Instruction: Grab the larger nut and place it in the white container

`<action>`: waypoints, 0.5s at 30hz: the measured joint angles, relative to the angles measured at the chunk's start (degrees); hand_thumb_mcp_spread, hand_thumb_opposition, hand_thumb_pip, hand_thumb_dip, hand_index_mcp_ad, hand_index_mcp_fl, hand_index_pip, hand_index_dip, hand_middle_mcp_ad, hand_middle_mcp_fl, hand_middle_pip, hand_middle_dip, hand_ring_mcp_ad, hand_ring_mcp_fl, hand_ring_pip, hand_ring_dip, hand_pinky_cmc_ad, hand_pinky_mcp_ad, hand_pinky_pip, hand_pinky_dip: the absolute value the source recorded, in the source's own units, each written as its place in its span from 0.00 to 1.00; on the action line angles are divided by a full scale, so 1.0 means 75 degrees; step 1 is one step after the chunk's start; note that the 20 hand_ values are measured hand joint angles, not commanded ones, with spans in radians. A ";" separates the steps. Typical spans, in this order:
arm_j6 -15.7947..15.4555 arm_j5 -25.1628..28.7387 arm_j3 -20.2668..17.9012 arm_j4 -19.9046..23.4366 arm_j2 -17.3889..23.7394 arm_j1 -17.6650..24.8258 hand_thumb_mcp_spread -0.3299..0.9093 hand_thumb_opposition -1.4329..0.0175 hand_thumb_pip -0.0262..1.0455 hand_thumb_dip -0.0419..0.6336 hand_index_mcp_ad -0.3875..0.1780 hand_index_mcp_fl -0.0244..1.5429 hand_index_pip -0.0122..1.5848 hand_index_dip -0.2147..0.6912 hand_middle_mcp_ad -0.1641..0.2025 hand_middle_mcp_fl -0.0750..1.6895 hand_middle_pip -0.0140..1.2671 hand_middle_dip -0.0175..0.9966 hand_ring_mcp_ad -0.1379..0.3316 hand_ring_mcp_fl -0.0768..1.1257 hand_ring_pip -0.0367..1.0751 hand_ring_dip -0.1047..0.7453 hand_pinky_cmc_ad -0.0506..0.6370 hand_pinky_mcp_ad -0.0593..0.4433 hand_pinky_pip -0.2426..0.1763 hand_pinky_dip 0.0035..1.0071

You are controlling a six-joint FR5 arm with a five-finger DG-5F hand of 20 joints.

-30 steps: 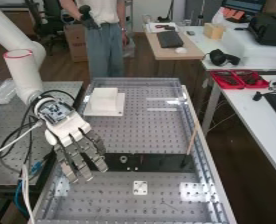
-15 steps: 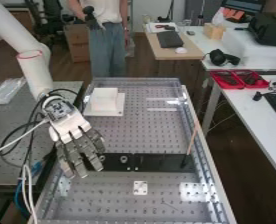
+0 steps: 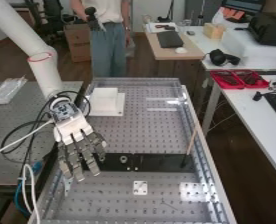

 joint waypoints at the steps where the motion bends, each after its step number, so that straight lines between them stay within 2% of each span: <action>1: -0.0073 0.0040 0.0001 0.0068 -0.0007 -0.0001 0.50 0.42 0.70 0.39 0.52 0.02 0.98 0.49 0.65 0.06 0.12 0.23 0.62 0.06 0.16 0.23 0.53 0.61 0.37 0.58; 8: -0.0992 0.0191 -0.0076 0.0844 0.0006 -0.0015 0.50 0.42 0.67 0.39 0.52 0.02 0.98 0.50 0.65 0.07 0.12 0.23 0.62 0.07 0.17 0.21 0.53 0.60 0.37 0.61; 10: -0.1007 0.0194 -0.0076 0.0840 0.0008 -0.0029 0.50 0.42 0.67 0.39 0.52 0.02 0.98 0.50 0.65 0.07 0.12 0.23 0.62 0.06 0.17 0.21 0.53 0.60 0.37 0.61; 15: -0.0740 0.0173 -0.0007 0.0396 -0.0017 -0.0072 0.50 0.42 0.66 0.39 0.52 0.02 0.98 0.50 0.65 0.07 0.12 0.23 0.62 0.07 0.17 0.21 0.53 0.60 0.37 0.63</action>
